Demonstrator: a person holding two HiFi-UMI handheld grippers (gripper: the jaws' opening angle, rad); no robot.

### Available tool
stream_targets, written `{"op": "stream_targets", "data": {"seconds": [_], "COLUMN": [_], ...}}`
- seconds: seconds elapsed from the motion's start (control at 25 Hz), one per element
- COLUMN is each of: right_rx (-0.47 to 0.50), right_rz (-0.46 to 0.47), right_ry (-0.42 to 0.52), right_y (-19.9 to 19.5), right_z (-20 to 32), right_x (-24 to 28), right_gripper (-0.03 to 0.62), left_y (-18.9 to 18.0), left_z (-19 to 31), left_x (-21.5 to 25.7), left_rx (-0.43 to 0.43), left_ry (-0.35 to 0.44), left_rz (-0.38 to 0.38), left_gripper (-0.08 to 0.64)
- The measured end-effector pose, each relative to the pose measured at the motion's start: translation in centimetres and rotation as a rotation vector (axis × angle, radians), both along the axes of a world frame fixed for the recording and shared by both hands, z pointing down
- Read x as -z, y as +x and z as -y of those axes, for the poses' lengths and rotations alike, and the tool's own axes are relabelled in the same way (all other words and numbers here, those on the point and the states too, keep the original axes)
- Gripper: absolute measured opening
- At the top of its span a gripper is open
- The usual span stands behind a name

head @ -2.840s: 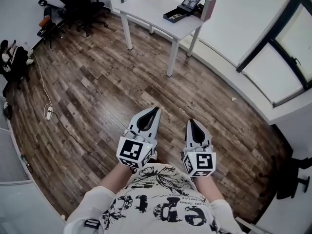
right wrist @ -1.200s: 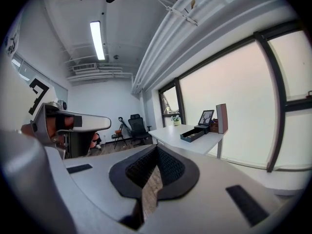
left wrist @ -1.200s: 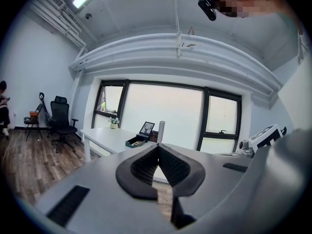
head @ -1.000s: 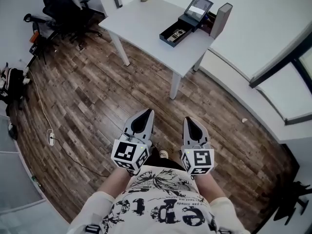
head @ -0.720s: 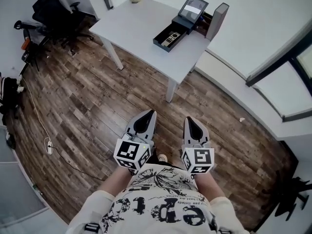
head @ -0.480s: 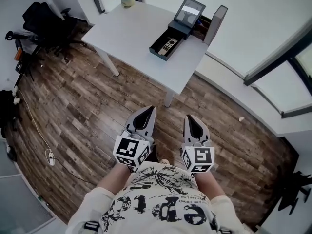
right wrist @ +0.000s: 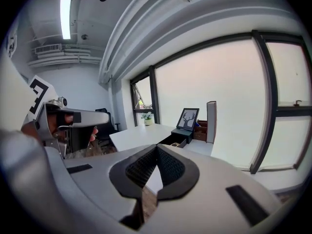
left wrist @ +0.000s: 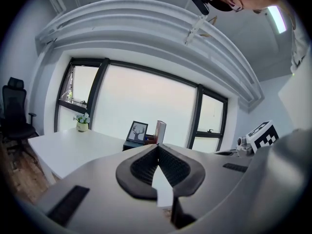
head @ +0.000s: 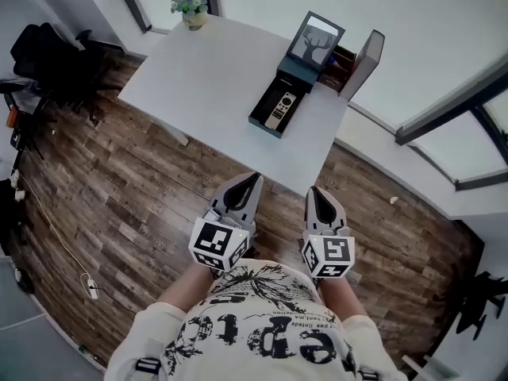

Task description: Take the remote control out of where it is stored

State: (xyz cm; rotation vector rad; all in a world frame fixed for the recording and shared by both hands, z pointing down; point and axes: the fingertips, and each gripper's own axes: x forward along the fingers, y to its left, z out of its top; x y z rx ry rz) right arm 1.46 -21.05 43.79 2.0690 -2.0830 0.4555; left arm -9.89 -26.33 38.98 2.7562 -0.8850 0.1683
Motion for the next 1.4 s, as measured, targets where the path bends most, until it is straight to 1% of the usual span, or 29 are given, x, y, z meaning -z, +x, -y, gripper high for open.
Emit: {"op": "stream_targets", "data": {"seconds": [0.12,0.2,0.32,0.52,0.68,0.84,1.04,1.24,1.4], "right_rx": [-0.027,-0.042,-0.054,-0.072,-0.075,-0.041,-0.01,0.015,0.024], "right_rz": [0.006,0.013,0.018,0.031,0.051,0.045,0.044,0.055,0.075], "right_ry": [-0.003,0.0,0.0,-0.009,-0.027,-0.05,-0.05,-0.064,-0.094], "right_y": [-0.4,-0.4,-0.5,0.5,2.2,4.5,8.8,11.8,13.1], "right_z": [3.4,5.4,7.2,9.3,10.4,12.2,15.1,16.9,17.7], "right_x": [-0.2,-0.1,0.0,-0.6,-1.6,-2.3,-2.6,-3.2,-4.6], "right_gripper": [0.002,0.002,0.002,0.002,0.002,0.002,0.002,0.002,0.002], "left_y": [-1.4,-1.4,-0.7,0.9,2.3,4.5,8.4,10.8,11.8], "left_z": [4.7,6.9,8.6,10.5,12.1,14.1,16.0,17.7,18.6], "left_x": [-0.2,0.1,-0.1,-1.8,-3.0,-3.7,-5.1,-5.5,-7.0], "left_rx": [0.007,0.0,-0.025,-0.05,-0.029,0.008,0.015,0.068,0.084], "left_ry": [-0.004,-0.011,-0.032,-0.087,-0.125,-0.158,-0.165,-0.211,-0.225], "left_rz": [0.02,0.012,0.003,0.022,0.04,0.043,0.103,0.075,0.113], "left_gripper": [0.009,0.009,0.009,0.009,0.009,0.009,0.009,0.009,0.009]}}
